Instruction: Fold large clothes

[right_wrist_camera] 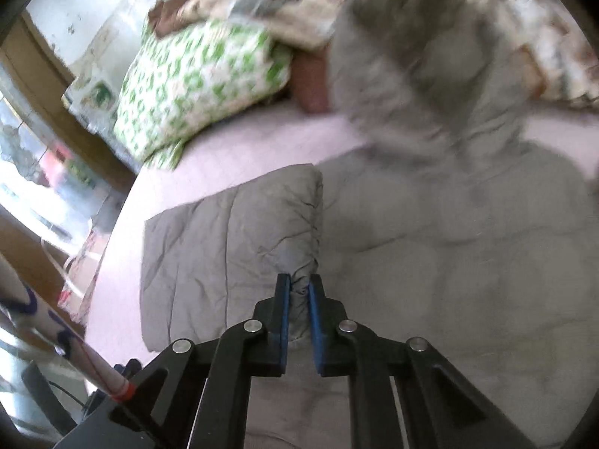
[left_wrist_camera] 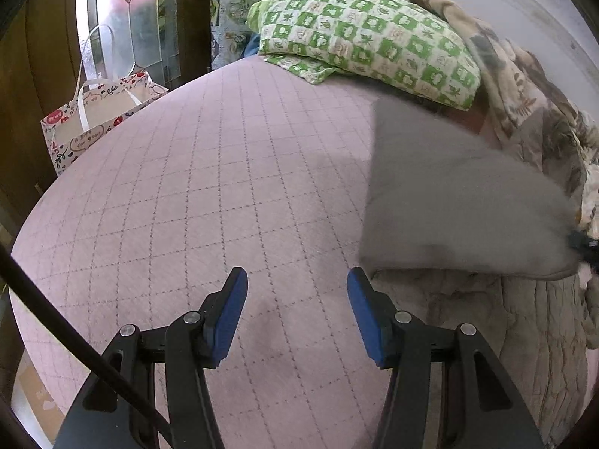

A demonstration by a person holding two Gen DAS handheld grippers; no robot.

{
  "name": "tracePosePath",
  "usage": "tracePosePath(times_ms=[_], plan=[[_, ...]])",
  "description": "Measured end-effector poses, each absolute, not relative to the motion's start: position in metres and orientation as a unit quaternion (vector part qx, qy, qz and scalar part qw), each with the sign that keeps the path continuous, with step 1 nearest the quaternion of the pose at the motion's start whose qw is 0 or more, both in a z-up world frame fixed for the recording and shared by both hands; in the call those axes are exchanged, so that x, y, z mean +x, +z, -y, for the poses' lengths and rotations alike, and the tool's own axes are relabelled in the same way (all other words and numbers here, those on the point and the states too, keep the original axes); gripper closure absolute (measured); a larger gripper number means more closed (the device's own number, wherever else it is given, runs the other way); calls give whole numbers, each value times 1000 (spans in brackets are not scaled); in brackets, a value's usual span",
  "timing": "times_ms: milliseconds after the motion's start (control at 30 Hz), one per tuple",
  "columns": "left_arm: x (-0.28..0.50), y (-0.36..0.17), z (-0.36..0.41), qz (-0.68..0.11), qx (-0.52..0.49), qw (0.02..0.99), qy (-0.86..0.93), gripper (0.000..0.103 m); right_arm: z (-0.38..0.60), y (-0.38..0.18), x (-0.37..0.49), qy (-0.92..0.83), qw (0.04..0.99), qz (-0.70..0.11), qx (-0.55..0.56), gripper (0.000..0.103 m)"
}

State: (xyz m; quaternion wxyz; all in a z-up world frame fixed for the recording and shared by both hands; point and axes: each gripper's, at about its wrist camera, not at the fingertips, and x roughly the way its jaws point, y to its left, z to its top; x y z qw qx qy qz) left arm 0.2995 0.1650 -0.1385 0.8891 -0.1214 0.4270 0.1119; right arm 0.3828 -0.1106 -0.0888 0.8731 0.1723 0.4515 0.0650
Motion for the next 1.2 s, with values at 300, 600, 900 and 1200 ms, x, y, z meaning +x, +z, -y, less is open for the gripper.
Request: tracePosePath(times_ms=[300, 600, 900, 1200], plan=[[301, -145, -138, -437, -91, 889, 99, 49, 252, -71, 342, -103, 884, -432, 147, 93], [309, -158, -107, -449, -40, 888, 92, 49, 342, -121, 333, -201, 846, -465, 164, 94], [320, -182, -88, -482, -3, 872, 89, 49, 354, -181, 348, -209, 822, -497, 183, 94], [311, -164, -70, -471, 15, 878, 86, 49, 357, -195, 352, -198, 826, -501, 164, 75]])
